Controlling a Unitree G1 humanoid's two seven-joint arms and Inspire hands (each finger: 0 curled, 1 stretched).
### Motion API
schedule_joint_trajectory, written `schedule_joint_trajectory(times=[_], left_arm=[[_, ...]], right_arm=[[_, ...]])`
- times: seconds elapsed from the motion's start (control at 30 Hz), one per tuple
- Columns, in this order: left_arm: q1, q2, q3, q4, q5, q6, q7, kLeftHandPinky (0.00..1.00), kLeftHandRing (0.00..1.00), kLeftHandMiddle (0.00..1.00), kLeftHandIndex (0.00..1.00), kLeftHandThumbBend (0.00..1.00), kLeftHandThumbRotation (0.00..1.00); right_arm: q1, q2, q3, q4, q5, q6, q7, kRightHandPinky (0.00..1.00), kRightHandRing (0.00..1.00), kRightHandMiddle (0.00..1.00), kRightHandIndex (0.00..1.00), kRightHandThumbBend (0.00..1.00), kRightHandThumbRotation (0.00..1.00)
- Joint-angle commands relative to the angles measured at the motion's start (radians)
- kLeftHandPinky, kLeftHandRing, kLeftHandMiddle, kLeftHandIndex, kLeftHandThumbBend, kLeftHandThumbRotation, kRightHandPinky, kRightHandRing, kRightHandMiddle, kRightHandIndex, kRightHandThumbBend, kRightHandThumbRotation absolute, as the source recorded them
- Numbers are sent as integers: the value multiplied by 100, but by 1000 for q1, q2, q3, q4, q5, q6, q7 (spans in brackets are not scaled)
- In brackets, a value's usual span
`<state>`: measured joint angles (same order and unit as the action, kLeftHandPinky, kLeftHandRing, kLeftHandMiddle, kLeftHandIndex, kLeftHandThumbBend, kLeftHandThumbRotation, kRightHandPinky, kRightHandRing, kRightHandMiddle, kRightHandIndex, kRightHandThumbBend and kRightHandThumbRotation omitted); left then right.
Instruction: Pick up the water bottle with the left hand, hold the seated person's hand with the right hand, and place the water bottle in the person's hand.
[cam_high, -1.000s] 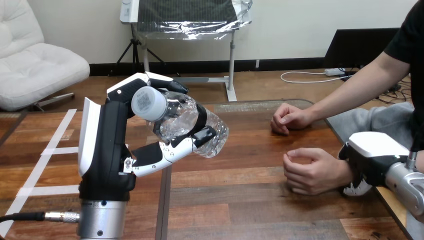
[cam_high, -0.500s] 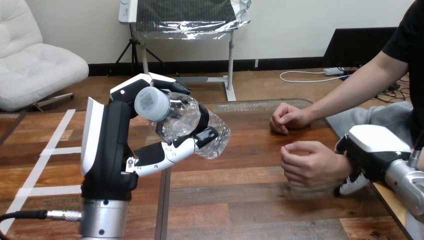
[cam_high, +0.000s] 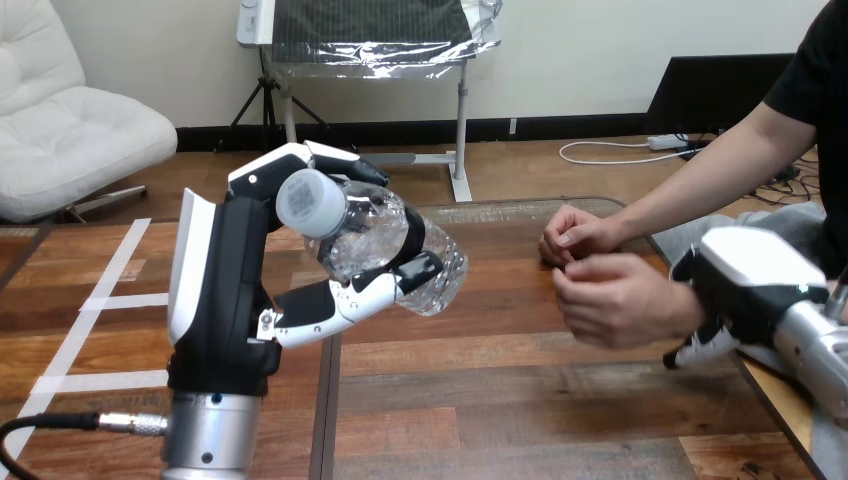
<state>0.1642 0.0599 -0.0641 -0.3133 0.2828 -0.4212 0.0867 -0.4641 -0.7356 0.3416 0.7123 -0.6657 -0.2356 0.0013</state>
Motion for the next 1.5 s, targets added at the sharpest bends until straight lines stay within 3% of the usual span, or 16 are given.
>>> schedule_joint_trajectory(times=[0.0, 0.43, 0.67, 1.1, 1.47], left_arm=[[-84, -13, -7, -12, -8, 1, 2, 38, 40, 44, 49, 62, 0], [-109, -28, -29, -3, 4, 26, 4, 37, 39, 45, 47, 62, 0], [-134, -44, -57, 13, 15, 42, 4, 36, 39, 44, 47, 61, 0], [-161, -59, -88, 32, 15, 62, -6, 36, 39, 44, 47, 59, 0], [-189, -66, -116, 51, 23, 77, -12, 35, 38, 43, 47, 58, 0]], right_arm=[[-47, -22, -48, -91, 22, -24, -10, 12, 19, 27, 31, 75, 0], [-37, -39, -84, -191, 20, 6, 12, 12, 19, 27, 30, 77, 0], [-24, -45, -115, -285, 33, 16, 53, 12, 19, 26, 29, 77, 0], [-12, -46, -136, -383, 19, 55, 74, 10, 16, 24, 30, 79, 0], [-11, -49, -152, -438, 25, 42, 79, 9, 15, 22, 27, 80, 0]])
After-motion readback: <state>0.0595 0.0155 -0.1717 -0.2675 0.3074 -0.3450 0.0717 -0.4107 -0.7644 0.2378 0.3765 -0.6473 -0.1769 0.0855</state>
